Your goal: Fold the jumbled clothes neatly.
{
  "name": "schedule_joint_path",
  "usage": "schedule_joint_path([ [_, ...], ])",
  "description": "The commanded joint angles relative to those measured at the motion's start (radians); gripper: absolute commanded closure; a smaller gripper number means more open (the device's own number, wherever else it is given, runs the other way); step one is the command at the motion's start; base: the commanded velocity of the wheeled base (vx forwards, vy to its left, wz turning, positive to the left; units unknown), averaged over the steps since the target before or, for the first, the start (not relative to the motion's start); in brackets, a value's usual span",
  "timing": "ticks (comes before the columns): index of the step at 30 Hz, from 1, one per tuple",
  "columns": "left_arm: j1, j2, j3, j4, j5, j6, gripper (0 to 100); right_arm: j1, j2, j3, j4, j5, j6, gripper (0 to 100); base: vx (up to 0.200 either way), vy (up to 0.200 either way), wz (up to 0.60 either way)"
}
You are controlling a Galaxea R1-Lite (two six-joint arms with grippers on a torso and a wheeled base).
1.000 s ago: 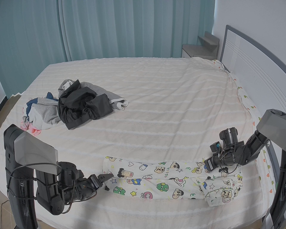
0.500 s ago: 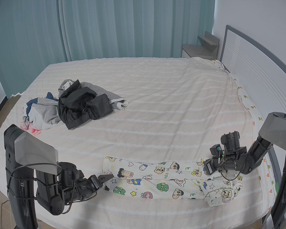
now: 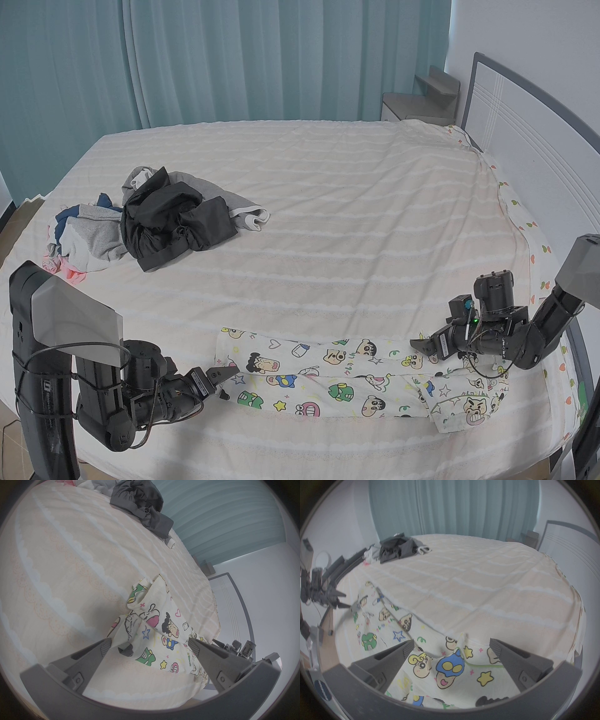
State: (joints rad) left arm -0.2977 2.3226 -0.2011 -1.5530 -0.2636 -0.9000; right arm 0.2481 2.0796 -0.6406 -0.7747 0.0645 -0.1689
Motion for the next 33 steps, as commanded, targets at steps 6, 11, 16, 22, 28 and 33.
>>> schedule_joint_path([
  [6, 0.0, 0.006, 0.0, -0.018, 0.001, 0.006, 0, -0.102, -0.09, 0.101, 0.0, 0.11, 0.126, 0, 0.0, 0.0, 0.0],
  [11, 0.0, 0.004, 0.0, -0.018, 0.001, 0.007, 0, -0.115, -0.059, 0.107, -0.002, 0.13, 0.232, 0, 0.0, 0.0, 0.0],
  [16, 0.0, 0.006, 0.0, -0.018, 0.001, 0.007, 0, -0.151, 0.019, 0.099, -0.009, 0.13, 0.244, 0, 0.0, 0.0, 0.0],
  [22, 0.0, 0.006, 0.0, -0.018, 0.001, 0.007, 0, -0.164, 0.086, 0.118, -0.09, 0.127, 0.244, 0, 0.0, 0.0, 0.0],
  [28, -0.001, 0.006, 0.0, -0.018, 0.001, 0.007, 0, -0.164, 0.065, 0.185, -0.112, 0.124, 0.244, 0, 0.0, 0.0, 0.0],
  [33, 0.0, 0.006, 0.0, -0.018, 0.001, 0.007, 0, -0.173, 0.051, 0.226, -0.121, 0.124, 0.243, 0, 0.0, 0.0, 0.0],
])
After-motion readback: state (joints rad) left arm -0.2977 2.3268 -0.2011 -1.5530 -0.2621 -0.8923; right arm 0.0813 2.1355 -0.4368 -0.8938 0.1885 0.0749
